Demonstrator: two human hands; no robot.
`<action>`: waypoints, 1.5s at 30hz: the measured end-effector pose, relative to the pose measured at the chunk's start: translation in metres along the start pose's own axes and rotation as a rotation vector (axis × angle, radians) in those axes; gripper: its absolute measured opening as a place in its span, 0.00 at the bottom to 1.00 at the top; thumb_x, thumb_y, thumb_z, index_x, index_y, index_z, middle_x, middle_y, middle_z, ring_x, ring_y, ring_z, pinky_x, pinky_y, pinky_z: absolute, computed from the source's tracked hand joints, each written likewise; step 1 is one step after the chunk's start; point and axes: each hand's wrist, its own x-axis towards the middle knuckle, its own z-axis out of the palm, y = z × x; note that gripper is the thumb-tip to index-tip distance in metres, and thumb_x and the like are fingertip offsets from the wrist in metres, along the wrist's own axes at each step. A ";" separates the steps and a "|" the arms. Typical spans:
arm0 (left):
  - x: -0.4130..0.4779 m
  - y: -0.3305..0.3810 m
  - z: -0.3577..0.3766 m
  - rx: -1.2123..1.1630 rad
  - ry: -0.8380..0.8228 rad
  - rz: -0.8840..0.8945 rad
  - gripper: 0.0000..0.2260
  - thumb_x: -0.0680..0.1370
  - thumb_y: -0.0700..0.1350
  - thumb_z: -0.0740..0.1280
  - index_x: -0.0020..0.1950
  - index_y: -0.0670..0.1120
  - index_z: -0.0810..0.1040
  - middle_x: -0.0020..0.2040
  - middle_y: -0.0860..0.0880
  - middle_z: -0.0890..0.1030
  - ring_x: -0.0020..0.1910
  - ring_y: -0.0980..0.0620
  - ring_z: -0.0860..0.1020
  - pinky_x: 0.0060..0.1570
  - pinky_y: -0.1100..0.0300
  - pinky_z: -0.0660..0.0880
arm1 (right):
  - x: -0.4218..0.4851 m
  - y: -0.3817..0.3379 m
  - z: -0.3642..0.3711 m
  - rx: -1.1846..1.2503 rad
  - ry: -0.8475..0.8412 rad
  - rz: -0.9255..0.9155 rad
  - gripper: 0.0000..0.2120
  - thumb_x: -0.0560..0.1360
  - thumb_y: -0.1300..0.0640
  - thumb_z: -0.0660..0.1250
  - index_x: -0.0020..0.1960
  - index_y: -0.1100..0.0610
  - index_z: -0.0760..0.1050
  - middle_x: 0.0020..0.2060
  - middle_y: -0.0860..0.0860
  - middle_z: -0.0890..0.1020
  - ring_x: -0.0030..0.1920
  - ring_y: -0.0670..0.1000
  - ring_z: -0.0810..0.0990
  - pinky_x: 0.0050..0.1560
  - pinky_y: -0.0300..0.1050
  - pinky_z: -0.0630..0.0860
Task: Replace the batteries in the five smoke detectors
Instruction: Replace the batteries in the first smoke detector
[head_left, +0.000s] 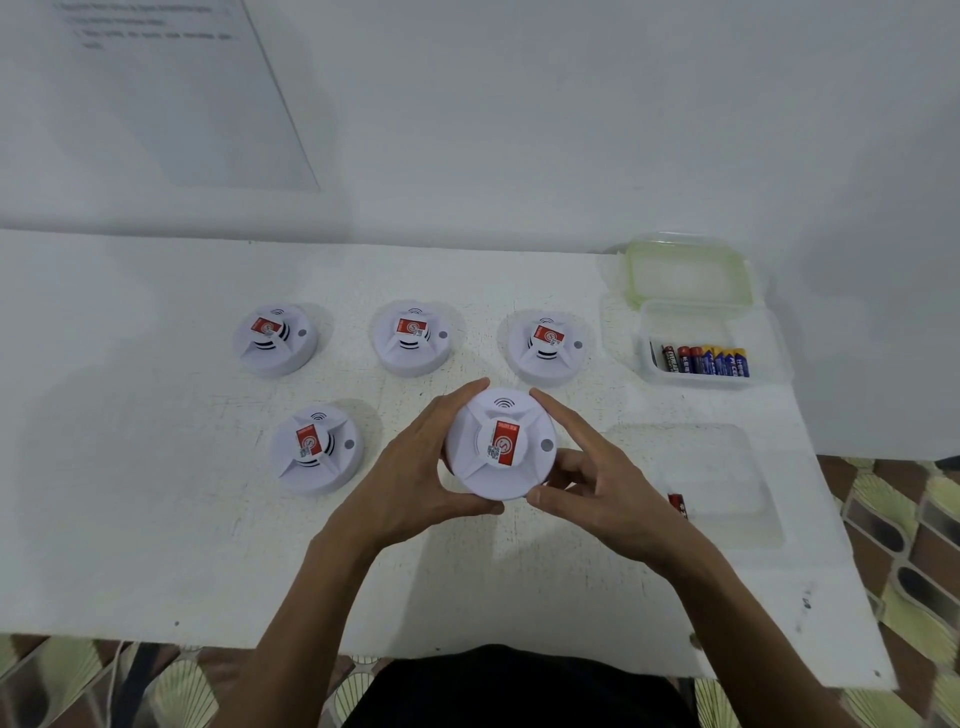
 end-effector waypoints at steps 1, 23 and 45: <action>0.000 0.000 0.000 -0.001 0.003 0.002 0.43 0.65 0.56 0.77 0.73 0.58 0.56 0.70 0.68 0.63 0.68 0.68 0.63 0.64 0.74 0.62 | 0.000 0.000 0.001 -0.004 0.002 -0.001 0.37 0.75 0.57 0.71 0.69 0.30 0.54 0.60 0.44 0.79 0.50 0.49 0.82 0.54 0.44 0.81; 0.001 -0.005 0.004 -0.007 0.006 -0.042 0.45 0.63 0.63 0.75 0.74 0.61 0.55 0.72 0.64 0.63 0.70 0.64 0.64 0.68 0.62 0.65 | 0.000 0.000 0.004 -0.027 0.044 0.018 0.36 0.75 0.58 0.71 0.69 0.31 0.54 0.54 0.45 0.82 0.46 0.46 0.82 0.49 0.40 0.80; 0.029 -0.045 0.043 0.277 0.002 -0.196 0.52 0.52 0.83 0.51 0.70 0.58 0.55 0.71 0.44 0.65 0.70 0.44 0.63 0.67 0.58 0.51 | 0.017 0.039 0.013 -0.236 0.194 0.168 0.29 0.76 0.54 0.70 0.73 0.48 0.62 0.61 0.47 0.73 0.59 0.50 0.75 0.61 0.48 0.76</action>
